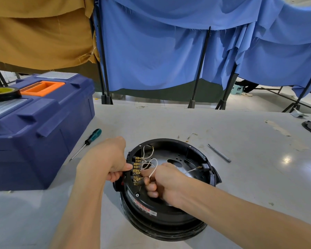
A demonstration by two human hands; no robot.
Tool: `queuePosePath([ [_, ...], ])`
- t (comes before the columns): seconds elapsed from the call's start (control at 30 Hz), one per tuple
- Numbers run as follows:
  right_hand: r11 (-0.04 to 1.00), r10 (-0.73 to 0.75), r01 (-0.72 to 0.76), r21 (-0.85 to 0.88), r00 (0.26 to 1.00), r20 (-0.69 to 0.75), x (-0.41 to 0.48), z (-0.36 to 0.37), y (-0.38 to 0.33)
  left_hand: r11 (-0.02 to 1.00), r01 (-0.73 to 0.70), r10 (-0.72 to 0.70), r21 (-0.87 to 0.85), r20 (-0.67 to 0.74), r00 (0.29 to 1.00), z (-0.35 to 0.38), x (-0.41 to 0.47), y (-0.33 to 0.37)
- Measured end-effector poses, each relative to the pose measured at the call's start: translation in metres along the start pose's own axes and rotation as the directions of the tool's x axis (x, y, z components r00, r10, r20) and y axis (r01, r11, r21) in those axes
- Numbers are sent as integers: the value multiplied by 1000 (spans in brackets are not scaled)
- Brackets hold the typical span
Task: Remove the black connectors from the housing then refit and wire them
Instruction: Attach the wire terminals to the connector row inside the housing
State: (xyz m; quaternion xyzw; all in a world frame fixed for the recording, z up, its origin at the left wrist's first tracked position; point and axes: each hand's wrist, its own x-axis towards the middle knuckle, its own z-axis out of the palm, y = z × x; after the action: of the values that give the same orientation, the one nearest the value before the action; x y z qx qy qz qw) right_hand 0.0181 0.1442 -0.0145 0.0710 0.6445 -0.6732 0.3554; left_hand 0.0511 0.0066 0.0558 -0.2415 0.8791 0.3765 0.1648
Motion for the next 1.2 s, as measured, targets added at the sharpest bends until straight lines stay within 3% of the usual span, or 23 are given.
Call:
queuePosePath([
  [0.13,1000,13,-12,-11,1000,15,0,0,-1,1000,1,0,28,-15,1000,0,1,0],
  [0.53,999,27,-26,-26,999,47,-5,1,-5,931,-131,148,341,-25,989,-3,5,-1],
  [0.8,996,19,-17,-86,1000,21,-7,5,-7,929,-136,146,343,-3,989,-5,8,-1],
  [0.93,995,42,-33,-95,994,96,-9,0,-10,935,-112,129,336,-30,991,-3,7,1],
  [1.1,992,79,-63,-113,987,139,-17,-8,-13,990,-55,48,126,51,998,-5,1,-1],
  [1.2,989,36,-23,-147,995,92,-20,-12,-13,989,-76,64,127,95,993,-9,-5,-2],
])
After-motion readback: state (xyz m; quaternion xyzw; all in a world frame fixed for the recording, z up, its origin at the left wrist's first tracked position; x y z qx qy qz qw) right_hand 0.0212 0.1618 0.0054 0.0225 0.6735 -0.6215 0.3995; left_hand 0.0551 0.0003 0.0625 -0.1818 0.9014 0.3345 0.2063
